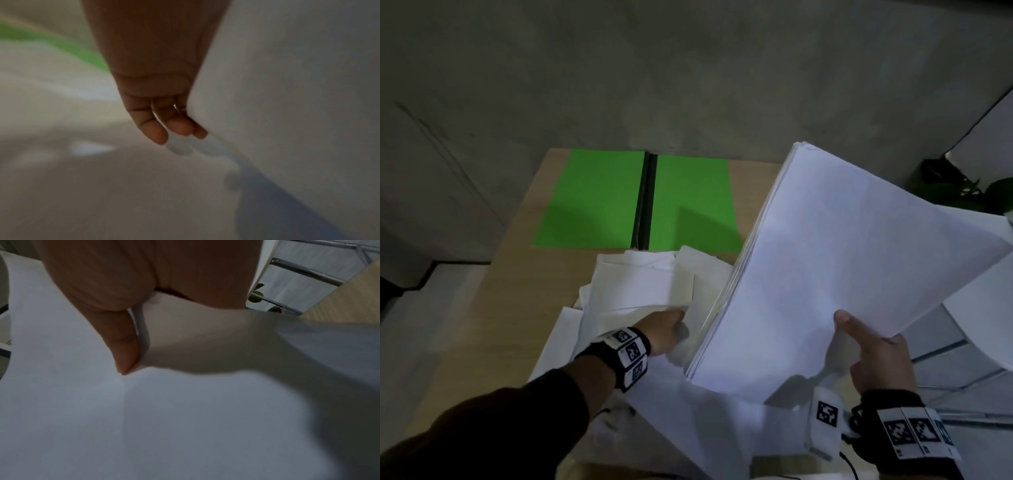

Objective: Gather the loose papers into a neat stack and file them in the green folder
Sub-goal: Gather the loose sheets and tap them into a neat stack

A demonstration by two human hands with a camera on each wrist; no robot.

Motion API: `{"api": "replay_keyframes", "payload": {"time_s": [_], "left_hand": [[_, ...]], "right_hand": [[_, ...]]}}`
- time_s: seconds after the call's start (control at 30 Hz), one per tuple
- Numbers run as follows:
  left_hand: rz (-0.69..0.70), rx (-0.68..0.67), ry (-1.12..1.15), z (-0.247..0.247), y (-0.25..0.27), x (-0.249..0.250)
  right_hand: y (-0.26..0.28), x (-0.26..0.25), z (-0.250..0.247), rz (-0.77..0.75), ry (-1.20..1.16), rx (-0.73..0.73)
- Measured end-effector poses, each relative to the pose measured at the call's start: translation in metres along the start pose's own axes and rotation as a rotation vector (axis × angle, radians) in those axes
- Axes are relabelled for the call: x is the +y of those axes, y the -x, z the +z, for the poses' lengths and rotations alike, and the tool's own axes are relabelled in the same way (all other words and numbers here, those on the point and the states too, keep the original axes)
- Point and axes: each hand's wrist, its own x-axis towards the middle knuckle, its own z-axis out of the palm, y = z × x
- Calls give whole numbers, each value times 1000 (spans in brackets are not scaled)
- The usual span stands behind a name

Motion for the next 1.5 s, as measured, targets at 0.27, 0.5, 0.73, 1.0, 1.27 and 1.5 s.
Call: {"api": "replay_keyframes", "payload": {"time_s": [0.27,0.5,0.73,1.0,1.27,1.5], "left_hand": [[4,229,-662,16,-13,-26],[-199,253,-581,4,-22,-21],[-215,31,-305,-22,-15,-28],[-28,175,214,-78,39,-55],[30,726,781,-119,109,-80],[133,753,810,-106,140,-68]], "right_hand": [[1,3,-1,-97,-32,60],[9,9,0,-60,-66,68],[13,11,-5,-38,-8,99],[11,32,-9,41,84,123],[9,26,5,139,241,174],[-1,14,36,91,263,70]]}}
